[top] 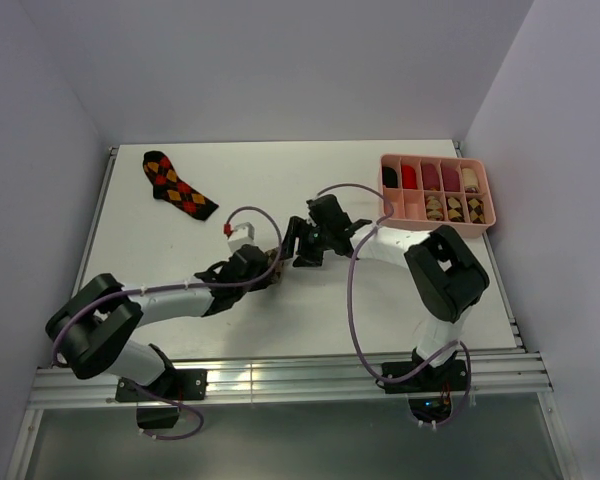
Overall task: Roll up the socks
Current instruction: Roll the sock at the center of the board.
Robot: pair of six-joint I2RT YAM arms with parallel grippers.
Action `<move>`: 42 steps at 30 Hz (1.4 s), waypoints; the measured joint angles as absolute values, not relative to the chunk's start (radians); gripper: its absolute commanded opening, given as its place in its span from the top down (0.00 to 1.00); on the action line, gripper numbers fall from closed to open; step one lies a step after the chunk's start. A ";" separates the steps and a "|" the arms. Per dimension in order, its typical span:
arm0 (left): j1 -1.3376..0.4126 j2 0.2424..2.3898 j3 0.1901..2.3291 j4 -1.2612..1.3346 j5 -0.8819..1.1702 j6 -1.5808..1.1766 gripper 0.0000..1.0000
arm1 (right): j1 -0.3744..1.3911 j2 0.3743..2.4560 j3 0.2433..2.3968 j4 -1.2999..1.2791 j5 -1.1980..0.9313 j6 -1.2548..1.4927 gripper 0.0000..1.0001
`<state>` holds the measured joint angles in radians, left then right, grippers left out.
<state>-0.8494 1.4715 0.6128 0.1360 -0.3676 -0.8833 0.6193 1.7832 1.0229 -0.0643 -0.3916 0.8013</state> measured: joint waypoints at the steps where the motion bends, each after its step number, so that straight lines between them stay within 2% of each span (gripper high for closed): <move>1: -0.824 1.452 0.584 0.162 -0.333 -0.902 0.99 | 0.619 1.775 1.015 -0.044 -0.402 0.806 0.26; 11: -0.625 1.396 0.423 0.357 -0.035 -1.056 0.99 | 0.630 1.799 0.987 0.108 -0.476 0.818 0.25; 24: -0.553 1.448 0.411 0.427 0.114 -1.095 0.99 | 0.644 1.934 0.987 0.271 -0.525 0.835 0.30; 26: -0.550 1.469 0.426 0.430 0.133 -1.094 0.99 | 0.644 1.948 0.987 0.304 -0.528 0.841 0.33; 28: -0.547 1.483 0.437 0.430 0.143 -1.093 0.99 | 0.642 1.968 0.987 0.347 -0.537 0.847 0.41; 29: -0.546 1.485 0.440 0.427 0.146 -1.092 0.99 | 0.641 1.980 0.987 0.368 -0.540 0.850 0.51; 31: -0.544 1.486 0.447 0.416 0.146 -1.085 0.99 | 0.636 1.999 0.985 0.399 -0.545 0.857 0.63; 32: -0.544 1.486 0.452 0.407 0.145 -1.081 0.96 | 0.634 2.005 0.979 0.414 -0.548 0.859 0.72; 33: -0.544 1.486 0.459 0.395 0.145 -1.073 0.93 | 0.632 2.006 0.973 0.426 -0.551 0.865 0.87; 34: -0.544 1.486 0.467 0.381 0.145 -1.062 0.81 | 0.631 2.006 0.970 0.433 -0.553 0.863 0.93; 35: -0.544 1.486 0.476 0.367 0.145 -1.047 0.73 | 0.629 2.005 0.969 0.434 -0.553 0.859 1.00; 37: -0.544 1.486 0.500 0.323 0.143 -1.019 0.55 | 0.626 2.001 0.966 0.429 -0.552 0.847 1.00; 40: -0.545 1.486 0.545 0.252 0.140 -0.969 0.45 | 0.624 1.978 0.957 0.400 -0.529 0.826 1.00; 42: -0.549 1.490 0.581 0.195 0.129 -0.924 0.42 | 0.619 1.959 0.954 0.367 -0.509 0.809 1.00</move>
<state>-0.5491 1.4902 0.5812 0.1947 0.1291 -0.9241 0.6193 1.9587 0.9543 0.3672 -0.5091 0.8085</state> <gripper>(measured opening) 0.547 0.155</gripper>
